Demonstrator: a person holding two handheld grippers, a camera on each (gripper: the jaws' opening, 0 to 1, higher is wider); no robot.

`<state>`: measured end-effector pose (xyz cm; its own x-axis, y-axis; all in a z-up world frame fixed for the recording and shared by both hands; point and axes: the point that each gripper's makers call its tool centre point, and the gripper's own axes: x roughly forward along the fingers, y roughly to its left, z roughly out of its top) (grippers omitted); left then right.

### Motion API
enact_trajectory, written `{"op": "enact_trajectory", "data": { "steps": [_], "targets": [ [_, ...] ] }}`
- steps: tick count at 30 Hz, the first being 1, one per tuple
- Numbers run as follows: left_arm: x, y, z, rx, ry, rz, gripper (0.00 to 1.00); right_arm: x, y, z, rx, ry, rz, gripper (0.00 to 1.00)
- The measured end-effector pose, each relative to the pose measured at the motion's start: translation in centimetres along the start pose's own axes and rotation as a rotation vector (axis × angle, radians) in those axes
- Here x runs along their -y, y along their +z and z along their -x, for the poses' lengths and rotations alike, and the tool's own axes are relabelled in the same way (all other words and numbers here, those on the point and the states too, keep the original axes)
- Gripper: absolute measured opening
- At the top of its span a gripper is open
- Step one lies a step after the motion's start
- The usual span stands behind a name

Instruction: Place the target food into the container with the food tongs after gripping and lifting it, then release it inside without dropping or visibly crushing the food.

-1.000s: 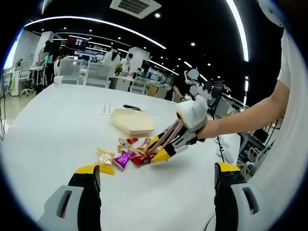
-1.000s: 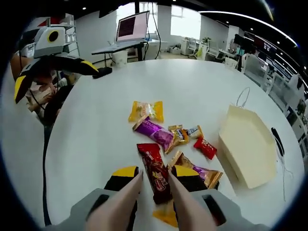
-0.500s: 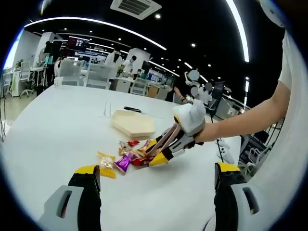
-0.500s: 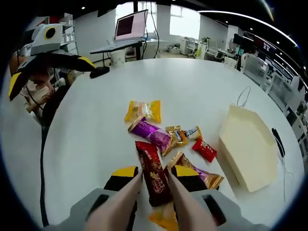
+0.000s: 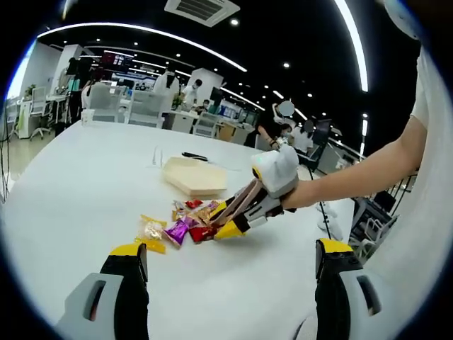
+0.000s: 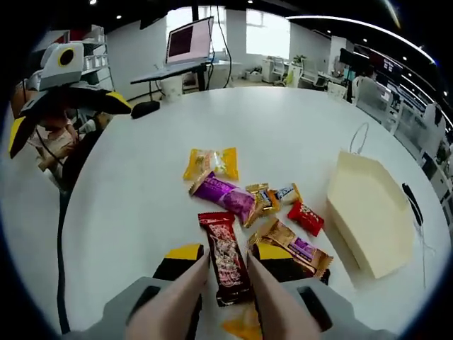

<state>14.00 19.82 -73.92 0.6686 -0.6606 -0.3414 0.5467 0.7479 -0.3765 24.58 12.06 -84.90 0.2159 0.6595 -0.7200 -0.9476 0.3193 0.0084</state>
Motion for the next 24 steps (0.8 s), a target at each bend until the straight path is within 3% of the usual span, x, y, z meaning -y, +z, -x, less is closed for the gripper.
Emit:
{"op": "enact_trajectory", "data": {
  "steps": [6,9,17,24],
  "targets": [
    [0.5,0.0,-0.6,-0.006,-0.02,-0.007,0.99,-0.2,0.3,-0.2,-0.039,0.013,-0.006,0.23],
    [0.7,0.1,-0.8,-0.004,-0.028,-0.006,0.99,-0.3,0.2,-0.1,-0.028,0.006,-0.012,0.22],
    [1.3,-0.5,-1.3,-0.031,-0.046,-0.019,0.99,0.3,0.2,-0.2,-0.041,-0.04,-0.147,0.21],
    [1.9,-0.3,-1.8,-0.028,-0.053,-0.028,0.99,0.5,0.1,-0.2,-0.041,-0.073,-0.202,0.21]
  ]
}}
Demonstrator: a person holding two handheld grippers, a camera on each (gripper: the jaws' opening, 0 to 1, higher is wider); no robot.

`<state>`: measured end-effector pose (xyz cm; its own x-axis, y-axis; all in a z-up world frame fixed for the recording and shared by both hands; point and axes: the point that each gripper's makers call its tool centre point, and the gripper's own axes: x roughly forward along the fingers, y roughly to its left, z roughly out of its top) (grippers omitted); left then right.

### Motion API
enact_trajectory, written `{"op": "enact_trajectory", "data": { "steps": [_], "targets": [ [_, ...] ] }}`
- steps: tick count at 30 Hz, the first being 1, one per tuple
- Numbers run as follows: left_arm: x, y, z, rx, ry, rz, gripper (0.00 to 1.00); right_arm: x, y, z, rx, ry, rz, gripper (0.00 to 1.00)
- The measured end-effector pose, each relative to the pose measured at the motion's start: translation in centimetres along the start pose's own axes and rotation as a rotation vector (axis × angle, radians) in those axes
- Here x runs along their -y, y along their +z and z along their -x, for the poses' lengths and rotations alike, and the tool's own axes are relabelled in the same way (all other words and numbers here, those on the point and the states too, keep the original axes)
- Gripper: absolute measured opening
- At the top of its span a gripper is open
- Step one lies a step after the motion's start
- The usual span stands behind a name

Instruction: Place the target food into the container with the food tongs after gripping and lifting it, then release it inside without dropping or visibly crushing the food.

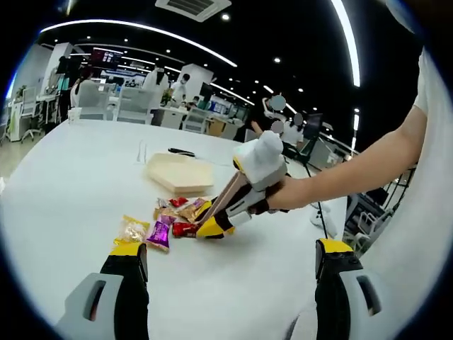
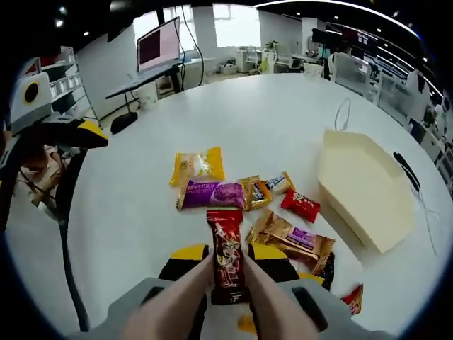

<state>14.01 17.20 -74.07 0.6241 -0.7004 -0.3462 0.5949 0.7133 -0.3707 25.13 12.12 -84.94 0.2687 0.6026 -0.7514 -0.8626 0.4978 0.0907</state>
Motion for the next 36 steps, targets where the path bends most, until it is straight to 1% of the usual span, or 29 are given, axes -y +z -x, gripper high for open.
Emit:
{"op": "enact_trajectory", "data": {
  "steps": [2,3,5,8,10,12,13,19,20,22,23,24,26,29,32,34,36],
  "targets": [
    [0.0,0.1,0.0,0.005,0.003,0.0,0.99,0.2,0.0,0.0,0.007,-0.003,-0.023,0.21],
    [0.1,0.1,0.1,0.007,0.004,0.0,0.99,0.4,0.2,0.0,0.028,-0.012,-0.098,0.21],
    [0.1,0.1,0.2,0.008,0.007,-0.002,0.99,0.8,0.2,0.1,0.055,-0.016,-0.201,0.21],
    [0.1,-0.1,0.5,0.006,0.013,-0.004,0.99,0.8,0.0,0.4,0.061,-0.027,-0.223,0.21],
    [0.0,-0.2,0.7,0.009,0.018,0.0,0.99,0.4,-0.2,0.6,0.06,-0.015,-0.245,0.21],
    [-0.1,-0.2,0.8,0.013,0.021,0.008,0.99,0.4,-0.1,1.0,0.08,-0.015,-0.261,0.21],
    [-0.1,-0.3,0.9,0.015,0.022,0.015,0.99,0.3,0.1,1.2,0.097,-0.008,-0.288,0.21],
    [0.2,-0.6,0.9,0.018,0.013,0.034,0.99,0.3,0.2,2.5,0.144,-0.019,-0.324,0.21],
    [0.2,-0.6,0.9,0.018,0.013,0.033,0.99,0.1,0.5,2.9,0.164,-0.014,-0.345,0.21],
    [0.3,-0.5,0.8,0.016,0.008,0.028,0.99,-0.3,1.2,3.6,0.201,0.013,-0.427,0.21],
    [0.3,-0.5,0.8,0.017,0.007,0.029,0.99,-0.3,1.5,4.1,0.227,0.016,-0.455,0.21],
    [0.3,-0.5,0.8,0.019,0.006,0.03,0.99,-0.2,1.5,4.5,0.233,0.002,-0.445,0.21],
    [0.3,-0.4,0.8,0.022,0.005,0.032,0.99,-0.3,1.4,4.9,0.24,0.001,-0.449,0.21],
    [0.4,-0.4,0.8,0.023,0.003,0.034,0.99,-0.4,1.1,5.1,0.24,-0.01,-0.449,0.21],
    [0.5,-0.6,0.8,0.018,-0.001,0.042,0.99,-0.4,0.4,5.4,0.237,-0.019,-0.479,0.21],
    [0.5,-0.8,0.7,0.014,-0.004,0.05,0.99,-0.7,0.6,5.9,0.26,-0.016,-0.493,0.22],
    [0.5,-0.8,0.5,0.01,-0.009,0.053,0.99,-0.9,0.7,6.1,0.263,-0.02,-0.491,0.22]
  ]
}}
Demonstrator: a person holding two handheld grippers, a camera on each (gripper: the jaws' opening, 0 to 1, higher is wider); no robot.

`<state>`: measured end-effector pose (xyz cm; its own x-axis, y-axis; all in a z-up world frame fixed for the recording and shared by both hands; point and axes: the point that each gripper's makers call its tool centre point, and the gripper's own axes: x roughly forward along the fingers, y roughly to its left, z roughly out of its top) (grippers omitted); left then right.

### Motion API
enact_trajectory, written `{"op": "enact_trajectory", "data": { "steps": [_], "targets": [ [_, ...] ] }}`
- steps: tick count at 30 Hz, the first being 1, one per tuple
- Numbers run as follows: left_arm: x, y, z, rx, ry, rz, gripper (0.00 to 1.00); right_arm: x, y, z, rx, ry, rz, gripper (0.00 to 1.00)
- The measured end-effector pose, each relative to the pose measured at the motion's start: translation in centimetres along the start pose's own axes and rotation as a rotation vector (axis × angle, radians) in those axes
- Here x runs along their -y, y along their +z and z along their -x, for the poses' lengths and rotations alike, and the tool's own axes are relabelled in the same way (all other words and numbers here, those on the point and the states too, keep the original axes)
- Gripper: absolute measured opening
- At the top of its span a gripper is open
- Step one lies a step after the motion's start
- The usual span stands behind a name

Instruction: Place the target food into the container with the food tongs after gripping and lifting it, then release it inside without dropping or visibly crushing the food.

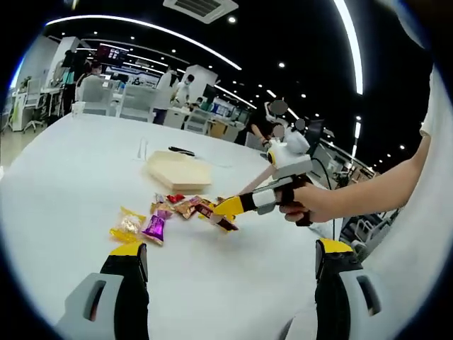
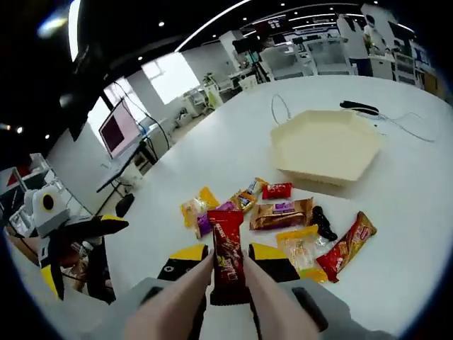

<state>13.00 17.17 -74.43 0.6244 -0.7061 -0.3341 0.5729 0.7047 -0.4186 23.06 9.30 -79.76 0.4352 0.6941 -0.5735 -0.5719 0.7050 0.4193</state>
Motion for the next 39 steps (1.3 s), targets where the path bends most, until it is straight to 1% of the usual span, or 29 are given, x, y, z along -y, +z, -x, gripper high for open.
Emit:
{"op": "enact_trajectory", "data": {
  "steps": [4,5,7,12,16,18,20,22,26,29,33,38,39],
  "targets": [
    [-0.1,0.3,-0.4,0.004,-0.007,0.008,0.99,-0.4,0.5,0.4,0.012,0.006,0.011,0.22],
    [-0.2,0.4,-0.4,0.005,-0.007,0.009,0.99,-0.5,0.9,0.5,0.025,0.007,0.016,0.22],
    [-0.4,0.8,-0.5,0.01,-0.006,0.008,0.99,-1.3,1.7,1.0,0.044,0.036,0.0,0.22],
    [-0.9,1.4,-0.6,0.027,-0.004,0.024,0.99,-2.0,3.0,1.4,0.066,0.038,0.044,0.22],
    [-1.0,1.5,-0.6,0.026,-0.002,0.024,0.99,-2.1,3.4,1.7,0.085,0.05,0.012,0.22],
    [-1.2,1.6,-0.5,0.033,0.006,0.027,0.99,-2.7,3.9,2.0,0.102,0.07,0.011,0.22],
    [-1.3,1.7,-0.4,0.039,0.01,0.035,0.99,-2.9,4.1,2.1,0.104,0.069,0.02,0.22],
    [-1.4,1.6,-0.3,0.043,0.01,0.049,0.99,-2.9,4.5,2.4,0.115,0.069,0.019,0.22],
    [-1.4,1.6,-0.3,0.041,0.009,0.045,0.99,-2.8,5.2,2.7,0.129,0.069,0.01,0.22],
    [-1.4,1.8,-0.4,0.048,0.009,0.048,0.99,-2.4,6.1,3.2,0.149,0.058,0.007,0.22],
    [-1.4,2.0,-0.4,0.055,0.008,0.049,0.99,-1.8,6.9,3.7,0.165,0.041,0.012,0.22],
    [-1.3,1.7,-0.2,0.055,0.009,0.051,0.99,-1.4,7.3,4.1,0.167,0.024,0.019,0.22],
    [-1.2,1.6,-0.2,0.055,0.009,0.051,0.99,-1.3,7.4,4.2,0.165,0.019,0.031,0.22]
  ]
}}
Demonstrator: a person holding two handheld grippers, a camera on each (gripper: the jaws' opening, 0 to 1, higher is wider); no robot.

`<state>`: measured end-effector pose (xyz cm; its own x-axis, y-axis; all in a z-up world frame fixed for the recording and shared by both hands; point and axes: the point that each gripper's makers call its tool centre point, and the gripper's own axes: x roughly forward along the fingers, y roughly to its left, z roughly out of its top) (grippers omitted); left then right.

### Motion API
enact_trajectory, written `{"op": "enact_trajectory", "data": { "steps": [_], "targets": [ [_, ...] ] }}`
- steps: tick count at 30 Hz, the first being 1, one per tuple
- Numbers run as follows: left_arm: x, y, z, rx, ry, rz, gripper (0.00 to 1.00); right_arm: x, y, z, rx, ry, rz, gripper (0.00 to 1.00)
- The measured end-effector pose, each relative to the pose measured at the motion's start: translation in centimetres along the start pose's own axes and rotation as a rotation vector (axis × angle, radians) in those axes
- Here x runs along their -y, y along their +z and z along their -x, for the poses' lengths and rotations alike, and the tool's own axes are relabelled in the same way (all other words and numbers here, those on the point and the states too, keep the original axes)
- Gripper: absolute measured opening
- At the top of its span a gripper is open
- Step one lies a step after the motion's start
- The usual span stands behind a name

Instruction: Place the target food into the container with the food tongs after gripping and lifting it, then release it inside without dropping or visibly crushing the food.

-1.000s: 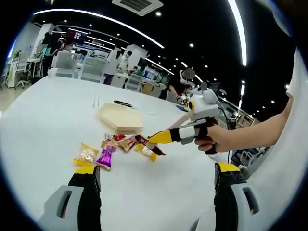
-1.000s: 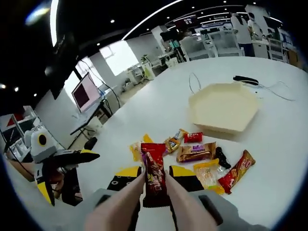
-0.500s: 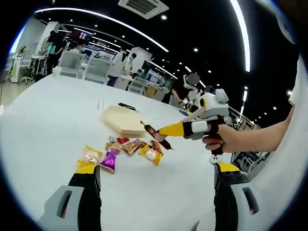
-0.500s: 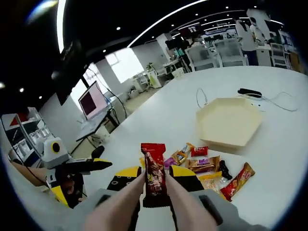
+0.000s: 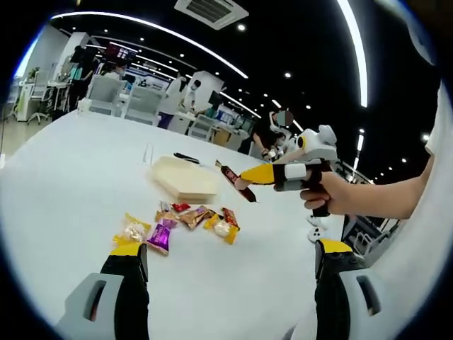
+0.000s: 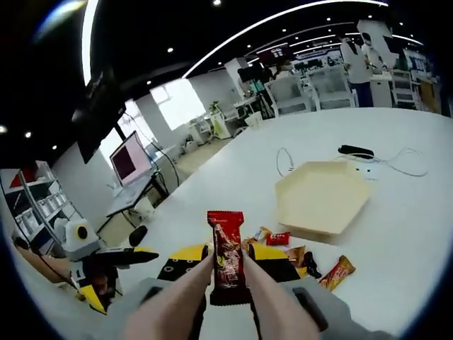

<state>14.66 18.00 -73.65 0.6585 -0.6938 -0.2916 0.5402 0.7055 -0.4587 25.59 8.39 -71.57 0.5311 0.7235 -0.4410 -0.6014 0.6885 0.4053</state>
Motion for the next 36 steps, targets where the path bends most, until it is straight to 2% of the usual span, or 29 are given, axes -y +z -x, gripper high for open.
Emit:
{"op": "enact_trajectory", "data": {
  "steps": [9,19,24,36],
  "targets": [
    [0.2,0.0,0.1,0.005,-0.004,0.001,0.99,0.5,0.5,1.1,-0.001,-0.03,0.031,0.22],
    [0.3,0.2,0.2,0.004,-0.004,0.0,0.99,3.1,1.6,2.2,0.03,-0.073,0.015,0.22],
    [0.4,-0.1,0.1,-0.003,-0.007,-0.003,0.99,3.5,2.2,2.6,0.035,-0.087,0.016,0.22],
    [1.2,-0.4,-0.4,-0.008,-0.025,-0.008,0.99,3.6,5.0,4.1,0.042,-0.117,0.085,0.22]
  ]
}}
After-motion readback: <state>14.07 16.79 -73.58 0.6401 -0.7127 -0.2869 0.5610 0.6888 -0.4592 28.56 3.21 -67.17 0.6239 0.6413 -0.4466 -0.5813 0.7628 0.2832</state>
